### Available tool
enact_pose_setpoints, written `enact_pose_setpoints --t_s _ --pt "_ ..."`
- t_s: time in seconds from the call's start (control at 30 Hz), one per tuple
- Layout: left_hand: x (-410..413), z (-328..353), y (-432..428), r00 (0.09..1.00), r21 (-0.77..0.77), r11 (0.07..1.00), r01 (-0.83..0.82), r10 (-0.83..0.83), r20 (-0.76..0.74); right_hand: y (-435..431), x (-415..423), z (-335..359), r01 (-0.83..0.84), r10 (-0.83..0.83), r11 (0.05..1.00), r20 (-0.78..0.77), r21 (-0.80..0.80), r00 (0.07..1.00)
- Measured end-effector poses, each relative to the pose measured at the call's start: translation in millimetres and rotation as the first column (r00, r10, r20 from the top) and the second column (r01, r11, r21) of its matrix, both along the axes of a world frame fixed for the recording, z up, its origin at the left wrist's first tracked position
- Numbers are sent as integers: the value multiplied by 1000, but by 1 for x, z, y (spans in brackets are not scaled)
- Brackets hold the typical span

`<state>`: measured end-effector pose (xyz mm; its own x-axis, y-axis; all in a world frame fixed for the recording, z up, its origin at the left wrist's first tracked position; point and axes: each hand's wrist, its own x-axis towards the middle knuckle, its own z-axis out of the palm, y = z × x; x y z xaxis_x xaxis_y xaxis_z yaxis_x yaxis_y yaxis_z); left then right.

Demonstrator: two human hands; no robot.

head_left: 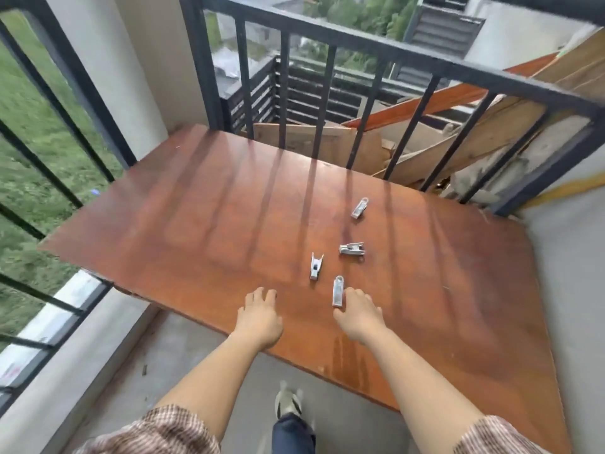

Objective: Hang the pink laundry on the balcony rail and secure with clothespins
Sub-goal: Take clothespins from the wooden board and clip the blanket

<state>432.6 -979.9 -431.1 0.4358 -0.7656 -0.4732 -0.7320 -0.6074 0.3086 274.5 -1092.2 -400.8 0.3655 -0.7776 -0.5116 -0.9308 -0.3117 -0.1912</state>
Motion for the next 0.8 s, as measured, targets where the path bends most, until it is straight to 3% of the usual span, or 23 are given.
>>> enact_pose_setpoints --t_s 0.13,0.33,0.47,0.8 --pt "-9 -29 -24 996 37 997 -70 72 -57 -42 0 -24 99 -102 994 69 57 992" --pt "-3 -59 -18 975 -44 974 -220 222 27 -68 22 -48 153 -161 981 57 116 985" --pt "2 -73 2 986 -14 988 -152 152 71 -68 27 -58 173 -187 974 91 144 978" --pt "15 -61 -7 988 125 982 -140 147 -55 -53 27 -55 370 -394 919 268 137 879"
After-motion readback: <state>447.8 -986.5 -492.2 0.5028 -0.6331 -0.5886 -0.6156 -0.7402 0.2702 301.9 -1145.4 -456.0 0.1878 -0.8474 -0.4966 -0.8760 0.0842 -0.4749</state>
